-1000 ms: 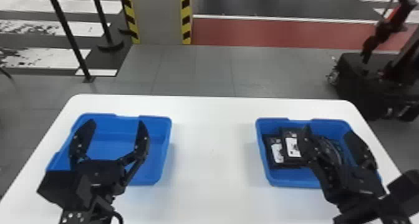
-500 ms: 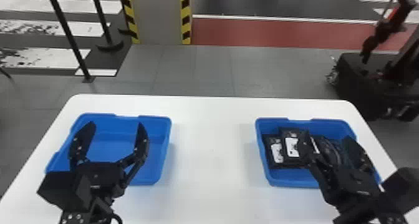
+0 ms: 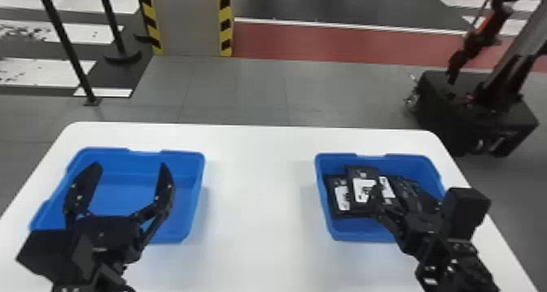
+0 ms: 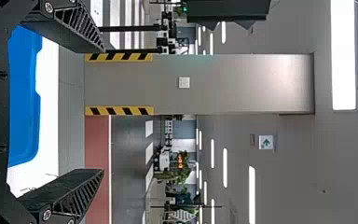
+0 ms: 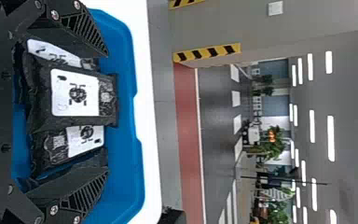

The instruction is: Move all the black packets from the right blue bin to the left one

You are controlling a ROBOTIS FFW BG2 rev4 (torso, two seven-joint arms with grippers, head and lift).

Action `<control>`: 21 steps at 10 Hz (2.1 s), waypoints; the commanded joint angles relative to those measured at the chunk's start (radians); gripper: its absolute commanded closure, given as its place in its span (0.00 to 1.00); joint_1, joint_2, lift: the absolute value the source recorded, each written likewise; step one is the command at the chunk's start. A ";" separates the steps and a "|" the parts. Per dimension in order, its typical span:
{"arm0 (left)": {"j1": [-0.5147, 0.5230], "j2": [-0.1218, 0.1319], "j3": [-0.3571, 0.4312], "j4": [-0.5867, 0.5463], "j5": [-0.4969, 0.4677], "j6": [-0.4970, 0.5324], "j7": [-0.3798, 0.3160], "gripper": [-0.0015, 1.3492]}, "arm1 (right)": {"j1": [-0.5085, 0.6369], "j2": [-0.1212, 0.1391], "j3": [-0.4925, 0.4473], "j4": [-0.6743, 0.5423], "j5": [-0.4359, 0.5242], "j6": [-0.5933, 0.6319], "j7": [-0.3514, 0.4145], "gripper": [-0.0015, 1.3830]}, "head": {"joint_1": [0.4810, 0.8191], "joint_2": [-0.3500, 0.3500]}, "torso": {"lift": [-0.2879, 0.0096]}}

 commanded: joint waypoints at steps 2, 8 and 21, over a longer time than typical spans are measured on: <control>0.005 -0.003 0.007 0.000 0.000 -0.011 0.000 0.08 | -0.098 -0.003 0.003 0.096 0.023 0.085 0.042 0.12 | 0.63 0.38 | 0.60; 0.003 -0.003 0.007 0.000 -0.002 -0.011 0.000 0.08 | -0.214 0.022 0.015 0.236 0.071 0.170 0.097 0.13 | 0.63 0.40 | 0.60; 0.008 0.006 -0.036 -0.081 0.265 0.168 0.000 0.08 | -0.027 0.039 0.015 0.010 0.117 -0.193 0.143 0.84 | 0.63 0.42 | 0.60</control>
